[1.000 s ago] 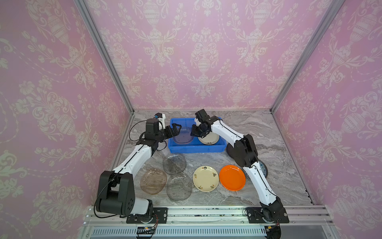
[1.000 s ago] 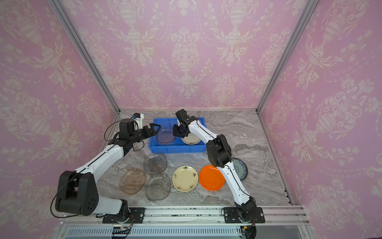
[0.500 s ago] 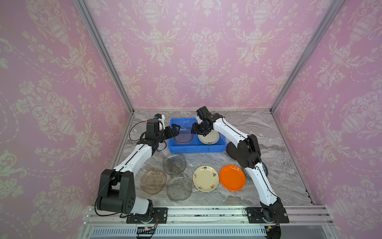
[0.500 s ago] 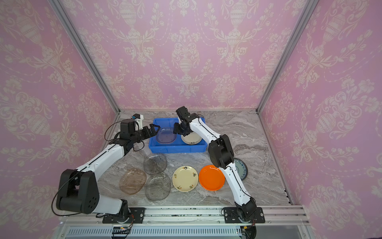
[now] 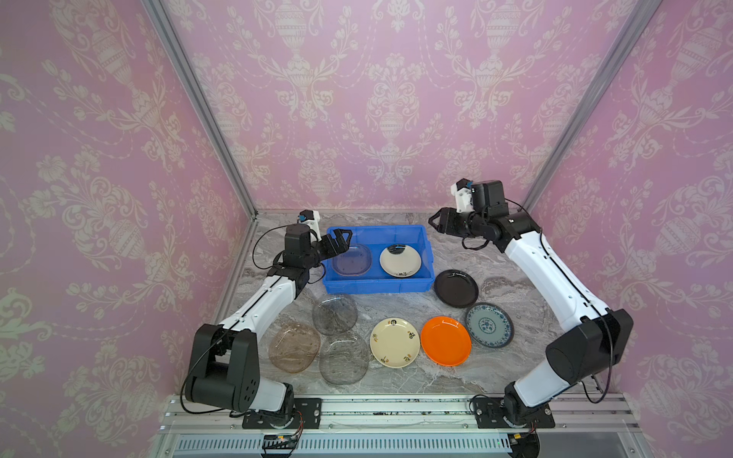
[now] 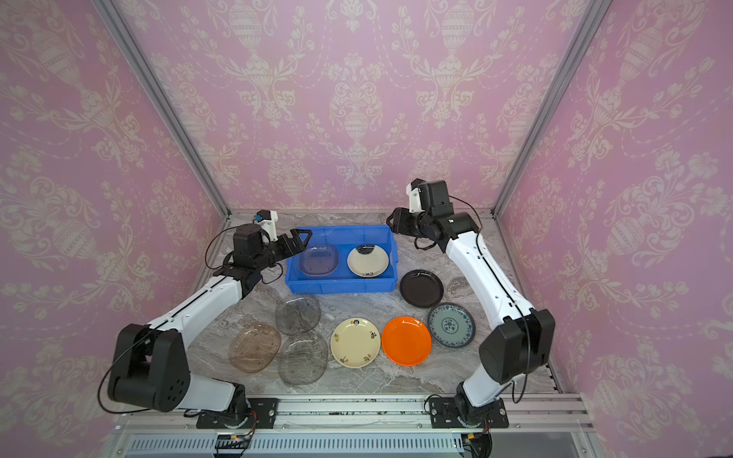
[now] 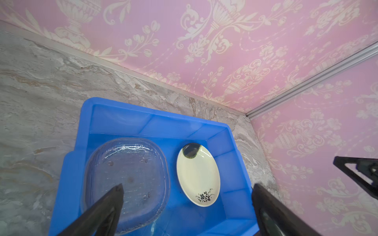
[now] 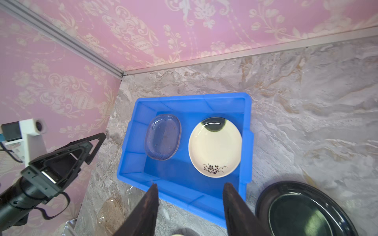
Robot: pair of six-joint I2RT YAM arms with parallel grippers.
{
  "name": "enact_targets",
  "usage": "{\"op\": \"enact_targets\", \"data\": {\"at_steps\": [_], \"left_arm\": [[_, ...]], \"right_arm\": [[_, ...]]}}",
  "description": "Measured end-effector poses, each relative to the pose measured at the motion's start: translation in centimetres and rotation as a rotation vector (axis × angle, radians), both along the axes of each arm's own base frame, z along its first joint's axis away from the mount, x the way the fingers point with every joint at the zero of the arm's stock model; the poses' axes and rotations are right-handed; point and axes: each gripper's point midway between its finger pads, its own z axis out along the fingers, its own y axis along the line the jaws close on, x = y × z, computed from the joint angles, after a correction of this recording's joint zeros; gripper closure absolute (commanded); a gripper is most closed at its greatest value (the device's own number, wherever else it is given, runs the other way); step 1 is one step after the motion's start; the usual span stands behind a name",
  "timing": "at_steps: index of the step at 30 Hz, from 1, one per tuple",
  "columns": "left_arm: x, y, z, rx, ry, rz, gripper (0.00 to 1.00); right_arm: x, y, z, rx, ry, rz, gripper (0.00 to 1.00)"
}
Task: Place the plates into the plastic bin on the countertop
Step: Place the plate in the plastic bin, then pick up the plate from the middle-right of the table.
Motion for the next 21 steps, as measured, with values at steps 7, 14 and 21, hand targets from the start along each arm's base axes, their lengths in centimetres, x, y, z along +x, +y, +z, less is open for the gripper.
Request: {"op": "enact_targets", "data": {"at_steps": [7, 14, 21], "left_arm": [[-1.4, -2.0, -0.5, 0.003, 0.032, -0.092, 0.01], [-2.4, -3.5, -0.2, 0.003, 0.058, -0.168, 0.01], [-3.2, -10.5, 2.4, 0.052, 0.018, -0.370, 0.03]], "right_arm": [[-7.7, -8.4, -9.7, -0.017, 0.206, -0.249, 0.51], [-13.8, -12.8, -13.2, 0.076, 0.263, -0.457, 0.51], [-16.6, -14.1, -15.9, 0.153, 0.321, -0.566, 0.53]]}}
